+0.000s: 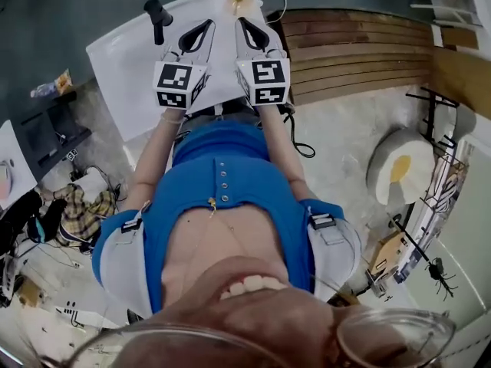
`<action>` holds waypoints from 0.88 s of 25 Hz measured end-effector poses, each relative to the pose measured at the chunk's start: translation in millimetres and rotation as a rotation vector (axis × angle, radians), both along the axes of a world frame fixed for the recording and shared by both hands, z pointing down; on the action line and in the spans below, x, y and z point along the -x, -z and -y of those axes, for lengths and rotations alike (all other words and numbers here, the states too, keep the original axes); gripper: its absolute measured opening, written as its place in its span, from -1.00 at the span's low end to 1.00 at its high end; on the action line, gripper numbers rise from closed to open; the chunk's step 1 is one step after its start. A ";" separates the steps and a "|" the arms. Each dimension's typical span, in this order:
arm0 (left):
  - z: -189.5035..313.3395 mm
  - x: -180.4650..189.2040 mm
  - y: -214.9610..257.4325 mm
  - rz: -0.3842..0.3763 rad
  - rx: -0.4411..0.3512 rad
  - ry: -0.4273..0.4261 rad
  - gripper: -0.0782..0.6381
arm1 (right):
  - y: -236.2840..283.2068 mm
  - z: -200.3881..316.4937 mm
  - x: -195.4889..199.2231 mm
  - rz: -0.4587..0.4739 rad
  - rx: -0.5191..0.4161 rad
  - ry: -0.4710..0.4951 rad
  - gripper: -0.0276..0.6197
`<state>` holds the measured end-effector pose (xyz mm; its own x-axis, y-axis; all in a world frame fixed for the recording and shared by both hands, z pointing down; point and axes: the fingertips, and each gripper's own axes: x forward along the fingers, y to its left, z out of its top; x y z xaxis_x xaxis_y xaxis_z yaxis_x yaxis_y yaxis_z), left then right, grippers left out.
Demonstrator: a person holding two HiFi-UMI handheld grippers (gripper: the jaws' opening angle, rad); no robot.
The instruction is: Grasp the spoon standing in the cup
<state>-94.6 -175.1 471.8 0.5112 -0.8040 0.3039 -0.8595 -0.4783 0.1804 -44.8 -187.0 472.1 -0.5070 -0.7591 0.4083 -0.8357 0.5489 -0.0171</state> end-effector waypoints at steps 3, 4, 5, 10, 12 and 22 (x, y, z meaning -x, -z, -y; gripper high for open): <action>6.0 -1.1 -7.5 -0.009 0.015 0.002 -0.79 | -8.8 4.3 -0.4 -0.003 0.011 -0.005 -0.91; 7.6 -2.2 -9.0 -0.015 0.022 0.001 -0.79 | -12.3 4.8 0.9 -0.004 0.018 -0.002 -0.91; 8.6 -2.9 -10.8 -0.019 0.030 -0.001 -0.79 | -15.4 4.5 2.4 -0.005 0.026 0.002 -0.91; 6.7 -5.3 -14.7 -0.027 0.053 -0.009 -0.79 | -26.9 0.4 5.1 -0.021 0.052 0.009 -0.91; 7.6 -4.6 -11.8 -0.028 0.049 -0.006 -0.79 | -32.1 3.7 5.6 -0.035 0.058 0.012 -0.91; 3.7 -12.0 -18.4 0.003 0.063 -0.031 -0.79 | -59.0 16.2 -2.2 -0.088 0.111 -0.004 -0.91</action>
<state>-82.6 -178.8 490.2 0.5346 -0.7670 0.3548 -0.8449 -0.4926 0.2083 -42.6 -203.2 531.2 -0.4628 -0.7087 0.5324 -0.8386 0.5448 -0.0038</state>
